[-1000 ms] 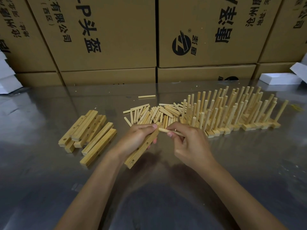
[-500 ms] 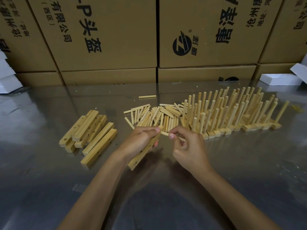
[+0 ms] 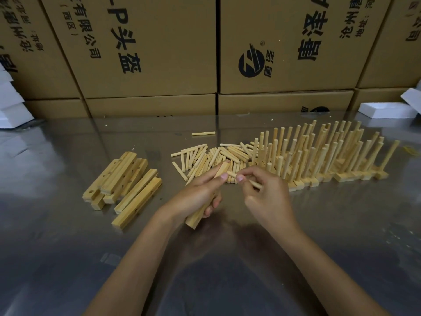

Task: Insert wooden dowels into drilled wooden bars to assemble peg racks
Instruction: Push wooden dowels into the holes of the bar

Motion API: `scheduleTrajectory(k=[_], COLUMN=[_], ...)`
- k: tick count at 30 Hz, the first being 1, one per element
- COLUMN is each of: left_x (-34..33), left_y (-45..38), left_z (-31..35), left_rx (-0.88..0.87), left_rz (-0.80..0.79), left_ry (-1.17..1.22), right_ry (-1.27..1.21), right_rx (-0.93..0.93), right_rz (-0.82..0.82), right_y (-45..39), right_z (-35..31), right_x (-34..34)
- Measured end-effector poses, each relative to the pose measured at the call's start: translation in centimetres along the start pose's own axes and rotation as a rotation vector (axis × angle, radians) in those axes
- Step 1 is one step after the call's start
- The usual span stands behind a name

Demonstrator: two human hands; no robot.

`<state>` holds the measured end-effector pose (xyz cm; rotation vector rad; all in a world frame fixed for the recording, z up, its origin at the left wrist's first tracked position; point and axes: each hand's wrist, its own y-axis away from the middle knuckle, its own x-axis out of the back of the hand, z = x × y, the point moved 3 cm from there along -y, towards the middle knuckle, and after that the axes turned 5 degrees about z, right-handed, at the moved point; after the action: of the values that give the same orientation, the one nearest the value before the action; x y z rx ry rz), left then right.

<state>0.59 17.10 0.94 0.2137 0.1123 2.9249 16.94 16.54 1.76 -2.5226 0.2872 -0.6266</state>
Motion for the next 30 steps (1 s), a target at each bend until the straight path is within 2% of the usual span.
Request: scheduleTrajectory(k=[3, 7, 9, 11, 16, 22, 30], left_x=[2.0, 5.6, 7.2, 8.2, 9.2, 9.2, 8.6], left_y=[0.0, -0.2, -0.3, -0.3, -0.5, -0.8, -1.1], left_z=[0.3, 0.1, -0.3, -0.8, -1.5, -2.0, -1.8], left_rx=[-0.005, -0.005, 0.059, 0.114, 0.168, 0.17, 0.186], left_rz=[0.07, 0.342, 0.486, 0.559, 0.594, 0.593, 0.584], left_ry=[0.016, 0.094, 0.192, 0.289, 0.421, 0.423, 0.378], right_ry=[0.048, 0.109, 0.152, 0.195, 0.304, 0.545, 0.513], right_rx=[0.05, 0.077, 0.099, 0.15, 0.229, 0.192, 0.249], right_rz=[-0.044, -0.046, -0.106, -0.187, -0.362, -0.347, -0.295], right_y=[0.7, 1.3, 1.7, 2.4, 1.9, -0.6, 1.6], right_z=[-0.5, -0.9, -0.6, -0.6, -1.2, -1.0, -0.8], right_x=[-0.5, -1.2, -1.7, -2.6, -6.2, -8.5, -5.6])
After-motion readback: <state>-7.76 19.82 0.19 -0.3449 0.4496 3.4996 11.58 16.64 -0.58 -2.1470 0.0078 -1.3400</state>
